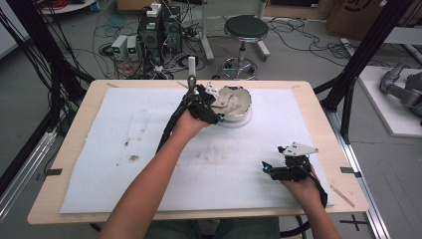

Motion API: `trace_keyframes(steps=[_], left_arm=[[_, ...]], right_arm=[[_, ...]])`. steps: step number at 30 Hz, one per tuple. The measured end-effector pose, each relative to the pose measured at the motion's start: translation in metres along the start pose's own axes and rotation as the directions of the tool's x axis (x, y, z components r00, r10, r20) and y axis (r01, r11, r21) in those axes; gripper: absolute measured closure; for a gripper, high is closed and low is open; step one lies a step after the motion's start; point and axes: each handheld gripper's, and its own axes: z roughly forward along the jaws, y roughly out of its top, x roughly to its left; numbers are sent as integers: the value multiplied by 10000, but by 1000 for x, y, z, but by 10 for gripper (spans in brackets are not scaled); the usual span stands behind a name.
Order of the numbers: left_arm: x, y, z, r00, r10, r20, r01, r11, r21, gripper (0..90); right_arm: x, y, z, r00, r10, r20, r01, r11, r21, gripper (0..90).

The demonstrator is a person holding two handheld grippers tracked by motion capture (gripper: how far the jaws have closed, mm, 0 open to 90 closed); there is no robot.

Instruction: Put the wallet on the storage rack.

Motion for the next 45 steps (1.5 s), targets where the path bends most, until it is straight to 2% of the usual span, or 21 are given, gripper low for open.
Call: trace_keyframes(steps=[16,25,31,34,36,40,45], left_arm=[[1,21,31,9997,237,-72,-231,9968,762,365],[4,27,44,9997,158,-180,-139,9949,1000,362],[6,31,50,9996,108,-244,-85,9955,948,354],[6,32,52,9994,114,-317,-90,9971,761,337],[5,32,53,9991,209,-358,-180,9967,797,324],[4,33,50,9990,208,-384,-181,9975,677,302],[4,35,36,9996,91,-258,-85,9997,224,261]], right_arm=[[-2,-1,0,10000,23,-17,-23,10000,17,171],[-3,-2,0,10000,61,15,-61,10000,58,171],[-3,-2,1,10000,76,-12,-76,10000,52,171],[-4,-2,1,10000,16,21,-16,10000,58,171],[-4,-2,1,10000,19,19,-19,10000,64,171],[-4,-3,1,10000,61,16,-62,10000,70,171],[-4,-3,0,10000,38,31,-38,10000,75,171]])
